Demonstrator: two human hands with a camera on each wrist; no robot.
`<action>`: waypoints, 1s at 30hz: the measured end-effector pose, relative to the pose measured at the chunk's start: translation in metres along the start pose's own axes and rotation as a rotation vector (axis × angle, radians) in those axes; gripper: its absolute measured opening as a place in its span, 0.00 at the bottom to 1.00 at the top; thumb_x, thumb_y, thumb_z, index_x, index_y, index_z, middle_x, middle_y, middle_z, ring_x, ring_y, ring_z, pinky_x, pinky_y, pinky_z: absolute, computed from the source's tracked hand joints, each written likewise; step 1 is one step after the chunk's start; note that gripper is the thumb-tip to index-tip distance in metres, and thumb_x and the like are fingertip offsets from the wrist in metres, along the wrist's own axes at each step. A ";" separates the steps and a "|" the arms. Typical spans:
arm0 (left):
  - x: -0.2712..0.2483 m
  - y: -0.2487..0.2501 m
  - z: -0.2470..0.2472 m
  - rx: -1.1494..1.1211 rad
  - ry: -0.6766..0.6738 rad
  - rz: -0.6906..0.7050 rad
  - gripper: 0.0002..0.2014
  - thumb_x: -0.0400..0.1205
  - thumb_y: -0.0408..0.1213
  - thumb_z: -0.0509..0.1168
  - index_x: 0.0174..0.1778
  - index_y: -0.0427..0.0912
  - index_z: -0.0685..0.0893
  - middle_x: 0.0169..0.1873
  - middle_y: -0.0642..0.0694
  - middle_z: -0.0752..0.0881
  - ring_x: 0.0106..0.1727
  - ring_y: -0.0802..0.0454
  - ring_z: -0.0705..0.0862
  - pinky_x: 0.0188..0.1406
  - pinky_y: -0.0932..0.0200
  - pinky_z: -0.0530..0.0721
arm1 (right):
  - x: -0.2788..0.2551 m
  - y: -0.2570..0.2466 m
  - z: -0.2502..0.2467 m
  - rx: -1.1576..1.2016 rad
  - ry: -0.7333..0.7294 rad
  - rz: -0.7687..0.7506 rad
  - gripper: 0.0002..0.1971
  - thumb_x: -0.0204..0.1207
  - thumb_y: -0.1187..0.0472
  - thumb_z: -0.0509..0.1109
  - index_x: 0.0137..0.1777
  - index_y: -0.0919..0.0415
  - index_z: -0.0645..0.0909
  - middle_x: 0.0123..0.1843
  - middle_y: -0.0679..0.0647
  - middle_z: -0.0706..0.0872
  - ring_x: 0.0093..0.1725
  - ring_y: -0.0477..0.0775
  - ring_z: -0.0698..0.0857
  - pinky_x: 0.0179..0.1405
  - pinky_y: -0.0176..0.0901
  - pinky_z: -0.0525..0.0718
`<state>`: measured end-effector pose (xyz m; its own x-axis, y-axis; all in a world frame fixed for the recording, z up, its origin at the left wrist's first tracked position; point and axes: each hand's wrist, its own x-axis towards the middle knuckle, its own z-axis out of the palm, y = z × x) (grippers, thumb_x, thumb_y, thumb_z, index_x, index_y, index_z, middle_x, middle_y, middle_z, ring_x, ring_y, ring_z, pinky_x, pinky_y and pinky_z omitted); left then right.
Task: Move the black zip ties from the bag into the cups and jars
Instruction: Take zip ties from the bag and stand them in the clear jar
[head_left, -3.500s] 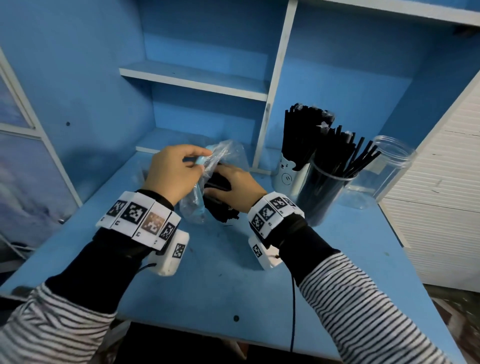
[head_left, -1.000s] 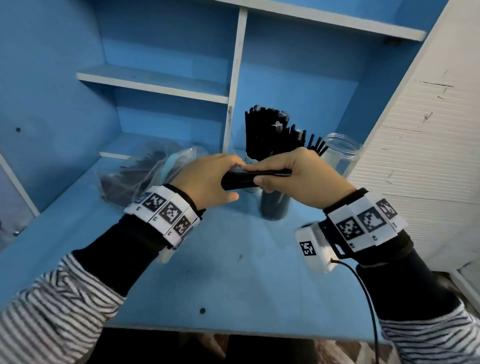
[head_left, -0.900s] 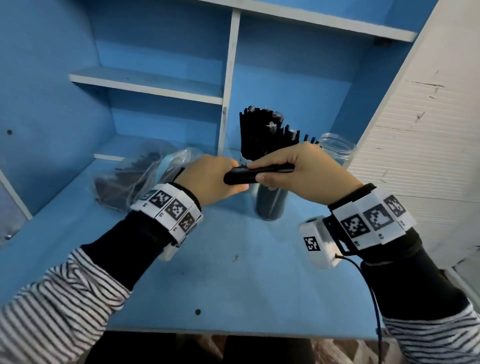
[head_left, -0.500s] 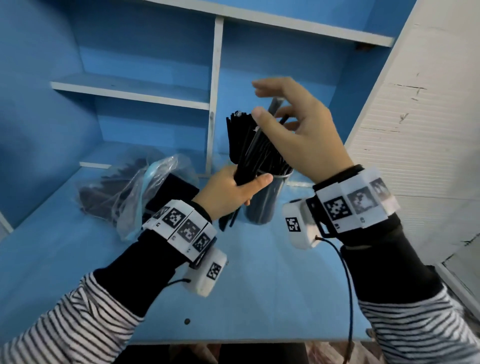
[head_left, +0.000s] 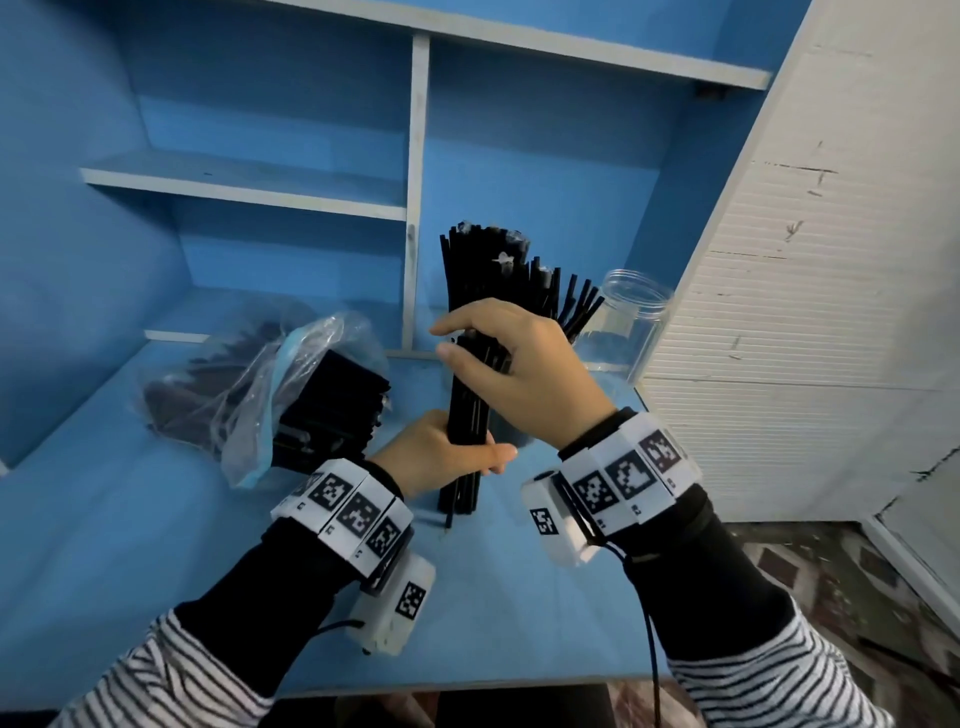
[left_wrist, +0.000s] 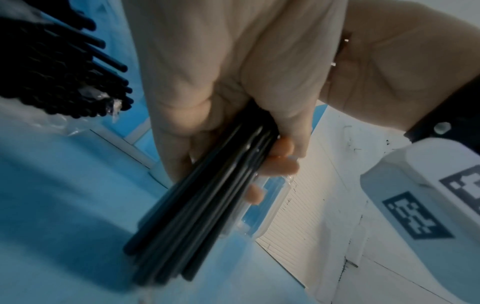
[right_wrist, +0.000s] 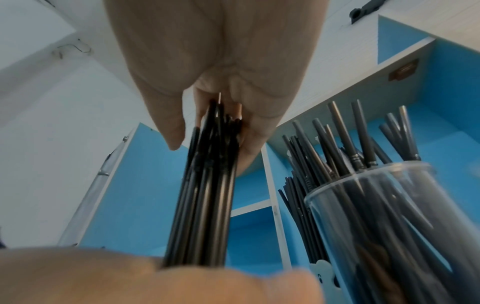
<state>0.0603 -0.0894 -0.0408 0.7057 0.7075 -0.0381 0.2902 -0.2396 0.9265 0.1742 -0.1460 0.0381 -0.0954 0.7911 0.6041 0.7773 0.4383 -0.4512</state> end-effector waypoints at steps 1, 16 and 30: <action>-0.001 -0.001 0.001 0.008 0.005 -0.001 0.17 0.78 0.49 0.72 0.28 0.42 0.86 0.33 0.46 0.90 0.41 0.56 0.88 0.44 0.67 0.80 | 0.000 0.000 -0.001 -0.013 -0.013 -0.015 0.12 0.79 0.60 0.71 0.61 0.63 0.85 0.57 0.52 0.87 0.58 0.41 0.81 0.62 0.23 0.75; -0.005 0.055 -0.007 -0.024 -0.243 0.181 0.20 0.79 0.38 0.68 0.20 0.42 0.74 0.15 0.49 0.73 0.19 0.55 0.71 0.26 0.65 0.73 | 0.005 0.003 -0.039 0.175 -0.222 0.090 0.15 0.72 0.55 0.78 0.57 0.58 0.86 0.56 0.59 0.82 0.58 0.49 0.82 0.58 0.36 0.81; 0.049 0.041 0.005 -0.066 0.449 0.351 0.47 0.58 0.52 0.84 0.67 0.55 0.62 0.63 0.50 0.74 0.65 0.57 0.75 0.63 0.64 0.75 | 0.062 0.007 -0.111 0.128 0.121 0.207 0.18 0.77 0.59 0.73 0.46 0.79 0.81 0.34 0.70 0.83 0.21 0.44 0.76 0.22 0.33 0.74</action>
<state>0.1102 -0.0681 -0.0066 0.4046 0.8095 0.4255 0.0370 -0.4793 0.8769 0.2428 -0.1412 0.1454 0.1382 0.8164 0.5607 0.6867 0.3289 -0.6482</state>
